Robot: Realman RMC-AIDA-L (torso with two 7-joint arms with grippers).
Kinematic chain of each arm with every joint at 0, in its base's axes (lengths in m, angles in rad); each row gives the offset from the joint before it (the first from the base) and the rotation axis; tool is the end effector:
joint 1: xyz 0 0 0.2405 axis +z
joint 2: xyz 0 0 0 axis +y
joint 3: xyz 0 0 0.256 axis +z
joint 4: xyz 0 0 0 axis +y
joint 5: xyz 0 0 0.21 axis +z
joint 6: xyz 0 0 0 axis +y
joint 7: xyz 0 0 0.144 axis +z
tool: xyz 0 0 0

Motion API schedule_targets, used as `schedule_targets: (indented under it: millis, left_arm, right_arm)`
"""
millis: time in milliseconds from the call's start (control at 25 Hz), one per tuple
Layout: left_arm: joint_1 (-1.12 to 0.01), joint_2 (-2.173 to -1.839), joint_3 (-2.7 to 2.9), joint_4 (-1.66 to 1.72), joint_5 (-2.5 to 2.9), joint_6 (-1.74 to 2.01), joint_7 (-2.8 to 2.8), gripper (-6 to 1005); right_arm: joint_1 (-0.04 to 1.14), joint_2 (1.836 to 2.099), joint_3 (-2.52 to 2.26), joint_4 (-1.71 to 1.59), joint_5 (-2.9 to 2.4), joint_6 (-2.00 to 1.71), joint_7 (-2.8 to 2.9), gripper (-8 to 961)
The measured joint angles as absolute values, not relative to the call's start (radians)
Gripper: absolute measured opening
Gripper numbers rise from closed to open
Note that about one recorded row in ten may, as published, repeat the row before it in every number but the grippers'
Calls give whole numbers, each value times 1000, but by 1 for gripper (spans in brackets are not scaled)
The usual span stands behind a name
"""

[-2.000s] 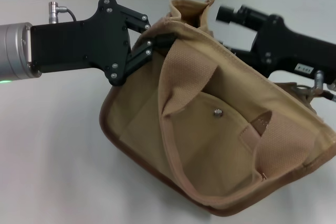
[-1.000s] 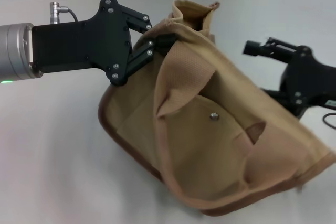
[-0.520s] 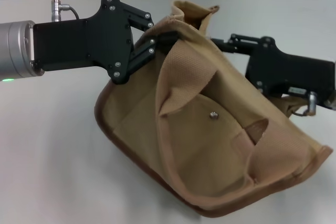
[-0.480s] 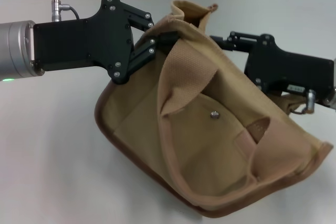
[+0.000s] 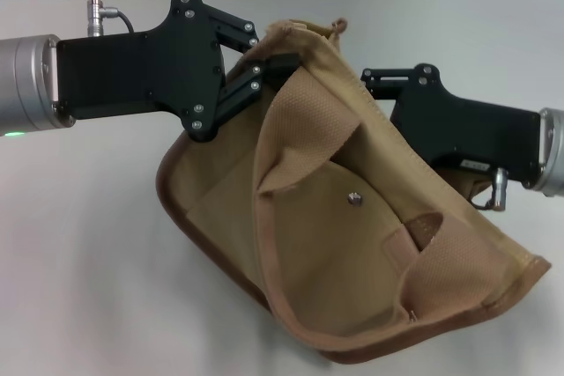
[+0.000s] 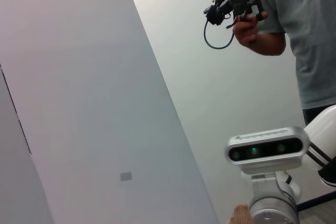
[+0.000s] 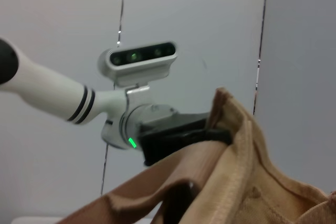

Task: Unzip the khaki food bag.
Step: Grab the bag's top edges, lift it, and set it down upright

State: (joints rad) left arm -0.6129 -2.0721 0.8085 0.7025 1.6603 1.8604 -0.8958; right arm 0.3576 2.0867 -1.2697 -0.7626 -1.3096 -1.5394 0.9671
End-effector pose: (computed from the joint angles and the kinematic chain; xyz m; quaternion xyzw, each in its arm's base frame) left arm -0.1737 0.3264 0.0249 -0.9033 0.1530 -0.3869 0.1047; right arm 0.2037 0.2986 -0.0200 -0.9141 -0.0150 0.3773 0.1477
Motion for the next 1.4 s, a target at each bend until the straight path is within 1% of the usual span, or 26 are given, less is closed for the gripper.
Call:
schedule_targets:
  millis: [120,320,560,760,1200,1280,1400]
  left_arm:
    - [-613,-2072,809,703,1660,1860,-896,46]
    - [-614,-2071,808,702,1661,1859,-896,46]
    - [-617,-2071,808,702,1662,1857,-896,47]
    - [-621,-2071,808,703,1662,1853,-897,47]
    - [-629,-2071,808,702,1662,1842,-899,48]
    - [-631,-2071,808,699,1662,1841,-898,49]
    - [-635,-2071,808,693,1661,1840,-897,49]
  right_arm:
    - [341,2089,-1272,-764,-1312,-1542,915,387]
    - [324,2086,-1270,-761,-1313,-1546,861,621]
    - [316,2087,-1300,-756,-1313,-1551,787,640]
    - [295,2093,-1325,-741,-1287,-1565,663,655]
    - [300,2093,-1346,-672,-1214,-1582,540,567]
    - [303,2093,-1372,-663,-1189,-1577,503,356]
    - [307,2093,-1391,-658,-1166,-1572,490,359]
